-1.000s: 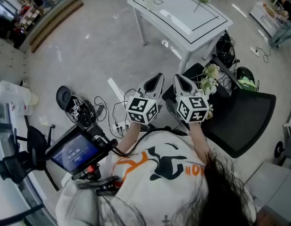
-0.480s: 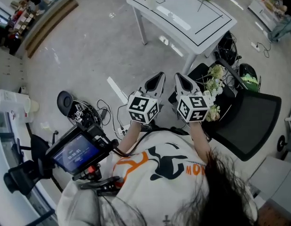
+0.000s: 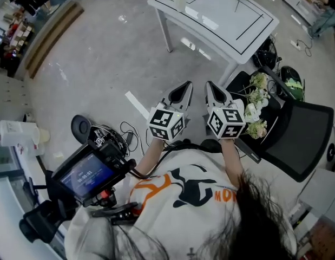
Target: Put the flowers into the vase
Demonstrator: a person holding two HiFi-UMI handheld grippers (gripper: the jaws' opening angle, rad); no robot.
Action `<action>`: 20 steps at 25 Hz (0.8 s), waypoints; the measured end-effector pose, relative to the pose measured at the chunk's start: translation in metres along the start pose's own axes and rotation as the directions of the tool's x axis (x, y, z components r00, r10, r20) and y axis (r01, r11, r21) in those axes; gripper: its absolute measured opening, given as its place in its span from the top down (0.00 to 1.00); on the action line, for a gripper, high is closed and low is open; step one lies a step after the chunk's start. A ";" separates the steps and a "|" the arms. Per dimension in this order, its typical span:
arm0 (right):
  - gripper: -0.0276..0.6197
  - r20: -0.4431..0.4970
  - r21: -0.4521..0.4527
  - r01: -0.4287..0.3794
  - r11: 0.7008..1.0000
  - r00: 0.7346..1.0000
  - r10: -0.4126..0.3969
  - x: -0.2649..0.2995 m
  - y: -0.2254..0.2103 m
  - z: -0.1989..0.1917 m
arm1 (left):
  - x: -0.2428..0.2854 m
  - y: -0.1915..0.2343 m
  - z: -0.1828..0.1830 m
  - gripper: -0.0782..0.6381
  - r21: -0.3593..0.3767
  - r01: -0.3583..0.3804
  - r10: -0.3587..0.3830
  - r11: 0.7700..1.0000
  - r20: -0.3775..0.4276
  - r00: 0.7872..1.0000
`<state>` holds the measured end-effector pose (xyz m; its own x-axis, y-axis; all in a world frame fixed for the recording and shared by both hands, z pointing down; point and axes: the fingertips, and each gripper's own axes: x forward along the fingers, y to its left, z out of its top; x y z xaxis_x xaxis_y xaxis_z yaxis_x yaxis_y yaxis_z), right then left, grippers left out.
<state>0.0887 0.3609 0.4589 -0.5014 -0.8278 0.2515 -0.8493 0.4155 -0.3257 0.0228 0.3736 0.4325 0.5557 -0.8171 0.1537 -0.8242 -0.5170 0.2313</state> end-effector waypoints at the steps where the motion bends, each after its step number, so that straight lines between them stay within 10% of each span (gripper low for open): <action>1: 0.94 -0.004 -0.004 0.005 1.000 1.000 -0.005 0.003 0.003 -0.001 | 0.000 0.005 0.000 0.88 -0.008 0.004 -0.004 1.000 -0.001 1.000; 20: 0.94 -0.011 -0.005 0.002 1.000 1.000 -0.002 0.087 -0.037 0.021 | 0.071 0.056 0.010 0.88 -0.007 0.011 -0.011 1.000 -0.018 1.000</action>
<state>0.0796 0.2657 0.4738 -0.5018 -0.8243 0.2623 -0.8509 0.4158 -0.3210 0.0149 0.2839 0.4463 0.5667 -0.8066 0.1680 -0.8172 -0.5243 0.2395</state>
